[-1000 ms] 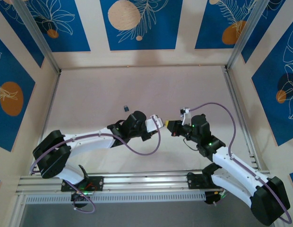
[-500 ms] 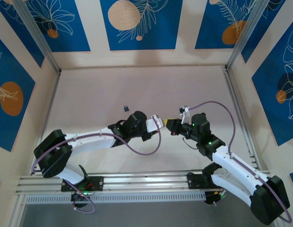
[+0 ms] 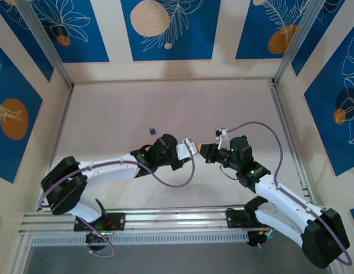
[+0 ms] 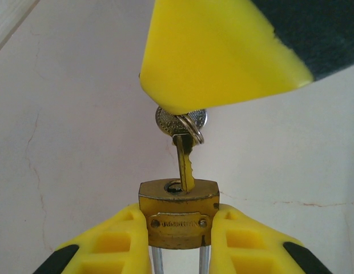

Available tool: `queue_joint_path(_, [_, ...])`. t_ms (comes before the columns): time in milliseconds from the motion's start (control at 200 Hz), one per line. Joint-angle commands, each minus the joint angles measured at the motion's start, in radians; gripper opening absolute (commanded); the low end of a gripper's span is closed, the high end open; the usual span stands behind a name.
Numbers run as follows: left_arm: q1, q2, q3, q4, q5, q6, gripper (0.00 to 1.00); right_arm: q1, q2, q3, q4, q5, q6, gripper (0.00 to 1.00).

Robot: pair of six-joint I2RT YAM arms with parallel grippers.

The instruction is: Unlock with the key

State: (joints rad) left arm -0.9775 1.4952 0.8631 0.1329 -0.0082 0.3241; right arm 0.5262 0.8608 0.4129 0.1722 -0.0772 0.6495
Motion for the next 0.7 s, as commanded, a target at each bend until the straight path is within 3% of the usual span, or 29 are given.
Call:
queue_joint_path(0, [-0.01,-0.007,0.028,0.019,0.014,0.003,0.16,0.008,0.004,-0.002,0.023,0.02,0.002,0.0])
queue_joint_path(690, [-0.011,-0.012,0.027,0.02,0.019,-0.003,0.16,0.015,0.027,-0.006,0.045,0.027,0.018,0.0])
